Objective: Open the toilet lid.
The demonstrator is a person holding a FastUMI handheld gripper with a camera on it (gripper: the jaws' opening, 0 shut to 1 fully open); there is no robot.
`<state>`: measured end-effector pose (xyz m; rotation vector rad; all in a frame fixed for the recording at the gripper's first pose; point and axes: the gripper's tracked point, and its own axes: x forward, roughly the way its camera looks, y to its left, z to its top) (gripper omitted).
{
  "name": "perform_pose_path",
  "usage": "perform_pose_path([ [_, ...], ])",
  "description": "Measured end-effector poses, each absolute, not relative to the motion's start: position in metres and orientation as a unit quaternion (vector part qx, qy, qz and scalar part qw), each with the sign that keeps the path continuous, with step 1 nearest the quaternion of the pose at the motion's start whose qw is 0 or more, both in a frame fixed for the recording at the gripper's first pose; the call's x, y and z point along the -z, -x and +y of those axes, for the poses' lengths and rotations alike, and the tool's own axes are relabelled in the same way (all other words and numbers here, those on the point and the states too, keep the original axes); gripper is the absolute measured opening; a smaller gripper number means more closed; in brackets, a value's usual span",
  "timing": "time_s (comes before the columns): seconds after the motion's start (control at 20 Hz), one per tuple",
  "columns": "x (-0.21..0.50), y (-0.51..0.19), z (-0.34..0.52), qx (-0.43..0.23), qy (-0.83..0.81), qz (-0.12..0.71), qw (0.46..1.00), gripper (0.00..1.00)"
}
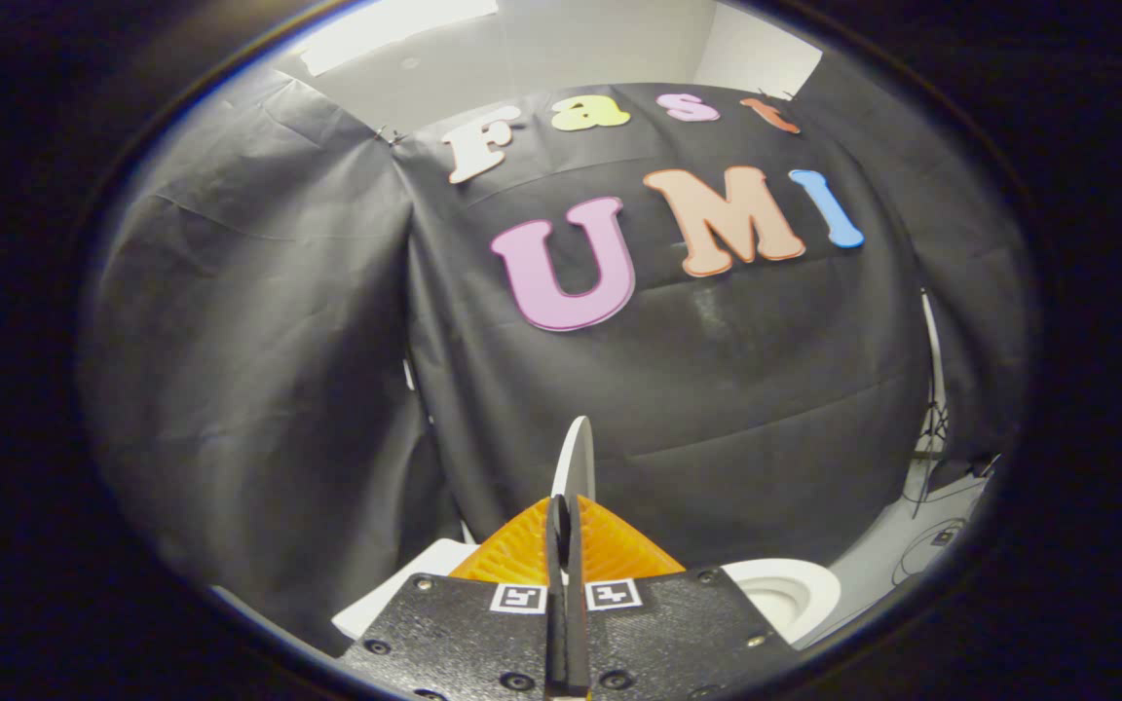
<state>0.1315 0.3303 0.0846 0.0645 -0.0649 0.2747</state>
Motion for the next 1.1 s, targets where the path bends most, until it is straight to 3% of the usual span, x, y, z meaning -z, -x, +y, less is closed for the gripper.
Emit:
perform_pose_path([
  [0.6, -0.07, -0.129, 0.432, -0.227, 0.011, -0.014, 0.974, 0.0],
  [1.1, -0.051, -0.12, 0.492, -0.26, 0.048, 0.004, 0.964, 0.0],
])
